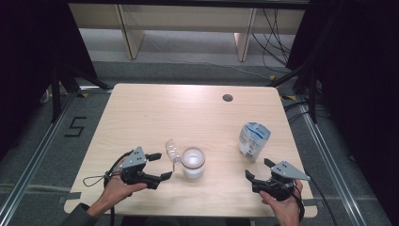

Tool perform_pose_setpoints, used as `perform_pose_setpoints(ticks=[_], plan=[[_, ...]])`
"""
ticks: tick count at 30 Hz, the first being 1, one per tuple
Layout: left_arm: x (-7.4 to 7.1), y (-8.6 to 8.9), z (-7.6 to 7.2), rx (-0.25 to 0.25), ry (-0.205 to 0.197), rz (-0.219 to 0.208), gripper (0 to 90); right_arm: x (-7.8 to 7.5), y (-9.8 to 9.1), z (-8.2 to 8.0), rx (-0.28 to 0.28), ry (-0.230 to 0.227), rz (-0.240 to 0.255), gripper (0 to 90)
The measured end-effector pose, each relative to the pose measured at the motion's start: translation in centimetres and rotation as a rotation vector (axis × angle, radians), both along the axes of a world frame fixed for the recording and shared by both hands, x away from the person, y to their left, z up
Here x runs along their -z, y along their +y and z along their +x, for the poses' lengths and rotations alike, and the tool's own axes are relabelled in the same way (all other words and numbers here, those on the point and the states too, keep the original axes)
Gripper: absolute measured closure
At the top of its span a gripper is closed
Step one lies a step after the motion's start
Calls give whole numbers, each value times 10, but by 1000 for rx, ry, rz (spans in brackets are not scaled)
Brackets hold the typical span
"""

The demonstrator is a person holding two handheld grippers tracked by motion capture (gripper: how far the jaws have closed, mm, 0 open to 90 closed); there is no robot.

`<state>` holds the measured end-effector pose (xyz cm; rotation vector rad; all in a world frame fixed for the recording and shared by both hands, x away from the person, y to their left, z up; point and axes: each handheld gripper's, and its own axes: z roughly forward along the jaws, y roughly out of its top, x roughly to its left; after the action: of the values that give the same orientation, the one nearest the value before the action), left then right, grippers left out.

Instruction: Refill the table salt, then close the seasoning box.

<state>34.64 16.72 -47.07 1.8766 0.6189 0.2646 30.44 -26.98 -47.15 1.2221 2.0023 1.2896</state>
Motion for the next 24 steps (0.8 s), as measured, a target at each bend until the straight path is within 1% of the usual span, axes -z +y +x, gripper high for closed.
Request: perform_pose_setpoints(ticks=[1,2,3,4,6,7,8,9,10,11,12,13,14,15,16,18,20,22,23,24], plan=[[-1,0,0,12,-8,0,185,1,1,0,-4,-18,5,158],[-3,-1,-1,3,-4,4,185,1,-1,-1,-5,-16,-16,158],[-3,-2,-1,7,-7,2,185,1,0,-3,-2,-10,-17,159],[-4,-2,-1,17,-9,-5,185,2,-1,-2,-13,-27,-23,159],[-6,-3,-2,20,-8,-9,185,1,-1,-4,-17,-11,-29,159],[-7,-4,-2,16,-6,-7,185,1,0,-6,-1,-12,-20,159],[-7,-5,-2,26,-9,-16,186,0,-1,-6,-9,-10,-24,159],[-9,-5,-3,17,-3,-12,186,0,1,-8,6,-6,-9,159],[-9,-6,-3,18,-3,-15,188,0,0,-7,-5,-21,-18,159],[-11,-6,-3,19,-6,-7,189,0,0,-8,-5,-15,-26,160],[-12,-7,-4,22,-5,-15,191,1,0,-7,-20,-34,-29,159],[-13,-7,-5,14,-9,-9,193,1,-1,-7,-22,-24,-44,160],[-15,-7,-5,18,-7,-13,201,2,0,-7,-22,-30,-44,159],[-16,-7,-5,9,-7,-7,212,2,0,-7,-23,-29,-46,159],[-17,-7,-5,10,-10,-17,232,2,1,-8,-26,-17,-36,160],[-21,-6,-6,1,-9,-20,273,2,0,-8,-26,-28,-52,160],[-23,-5,-6,-1,-7,-35,344,1,0,-8,-26,-25,-49,162],[-26,-4,-6,-11,-12,-28,430,2,1,-8,-35,-14,-39,163],[-27,-3,-6,-8,-15,-32,465,1,2,-8,-39,-14,-41,164],[-28,-3,-6,-19,-21,-38,515,2,2,-7,-52,-23,-34,165]])
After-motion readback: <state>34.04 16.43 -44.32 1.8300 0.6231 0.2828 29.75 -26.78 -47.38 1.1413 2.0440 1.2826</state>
